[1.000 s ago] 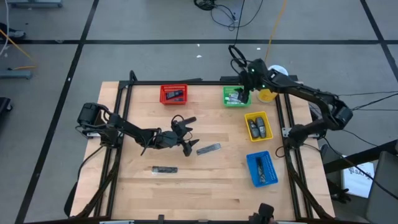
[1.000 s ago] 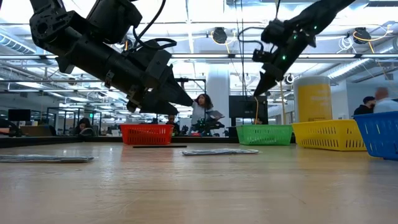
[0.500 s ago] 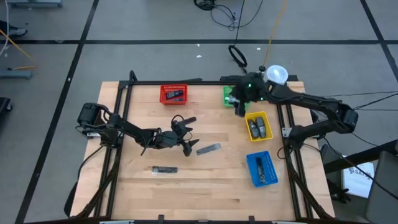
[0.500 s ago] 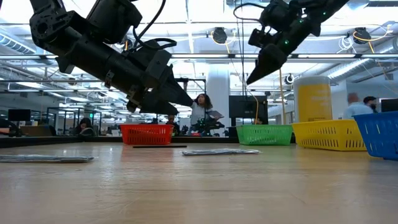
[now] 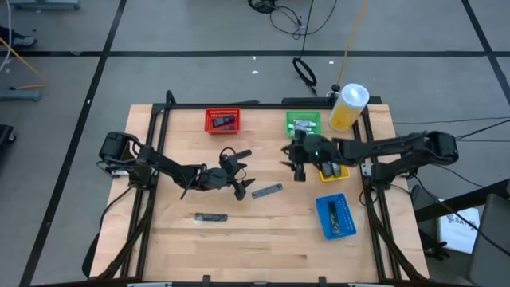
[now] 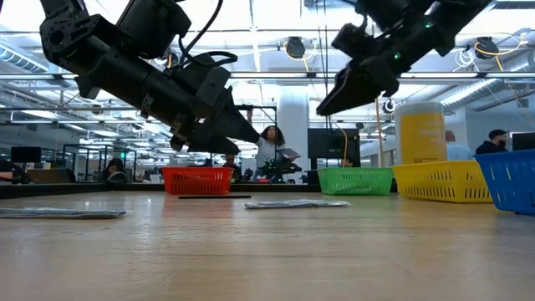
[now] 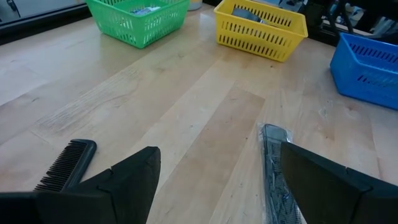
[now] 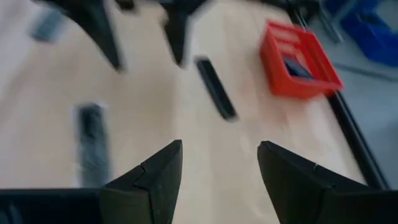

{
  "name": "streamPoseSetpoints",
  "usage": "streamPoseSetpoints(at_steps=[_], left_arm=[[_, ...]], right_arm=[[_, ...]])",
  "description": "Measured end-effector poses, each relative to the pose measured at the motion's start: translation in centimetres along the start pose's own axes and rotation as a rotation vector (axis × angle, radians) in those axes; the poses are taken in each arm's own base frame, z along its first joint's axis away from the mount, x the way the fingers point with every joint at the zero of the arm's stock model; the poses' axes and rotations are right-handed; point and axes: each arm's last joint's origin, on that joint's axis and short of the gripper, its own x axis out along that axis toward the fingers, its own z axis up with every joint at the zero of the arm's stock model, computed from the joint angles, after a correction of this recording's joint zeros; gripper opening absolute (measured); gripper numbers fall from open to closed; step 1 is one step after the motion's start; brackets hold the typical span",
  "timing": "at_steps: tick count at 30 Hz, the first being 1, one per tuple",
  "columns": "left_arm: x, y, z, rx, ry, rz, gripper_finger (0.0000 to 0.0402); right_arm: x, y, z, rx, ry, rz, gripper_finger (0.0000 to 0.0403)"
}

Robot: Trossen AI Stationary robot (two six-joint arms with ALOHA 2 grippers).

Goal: Pick & Place Travel size toiletries
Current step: Put the black comb into the blue bin

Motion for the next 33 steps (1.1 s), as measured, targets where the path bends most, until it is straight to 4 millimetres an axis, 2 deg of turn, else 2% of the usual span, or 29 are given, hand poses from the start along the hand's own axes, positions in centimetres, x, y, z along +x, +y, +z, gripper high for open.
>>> streamPoseSetpoints(at_steps=[5, 14, 18, 27, 33], left_arm=[[0.0, 0.0, 0.0, -0.011, 0.000, -0.002, 0.0326], [-0.2, -0.4, -0.2, -0.008, 0.003, -0.014, 0.0326], [-0.2, -0.5, -0.1, -0.005, 0.000, -0.018, 0.0326], [0.1, 0.0, 0.0, -0.051, 0.026, -0.052, 0.0326], [0.3, 0.1, 0.2, -0.055, 0.075, -0.178, 0.0312]], right_arm=[[-0.2, 3.2, 0.0, -0.024, -0.139, 0.070, 0.0200], [-0.3, 8.0, -2.0, -0.014, -0.363, 0.248, 0.0200], [0.7, 9.5, -2.9, 0.009, -0.349, 0.303, 0.0200], [3.1, 10.8, -4.6, 0.040, -0.298, 0.292, 0.0218], [4.3, 11.3, -4.1, 0.051, -0.225, 0.289, 0.0244]])
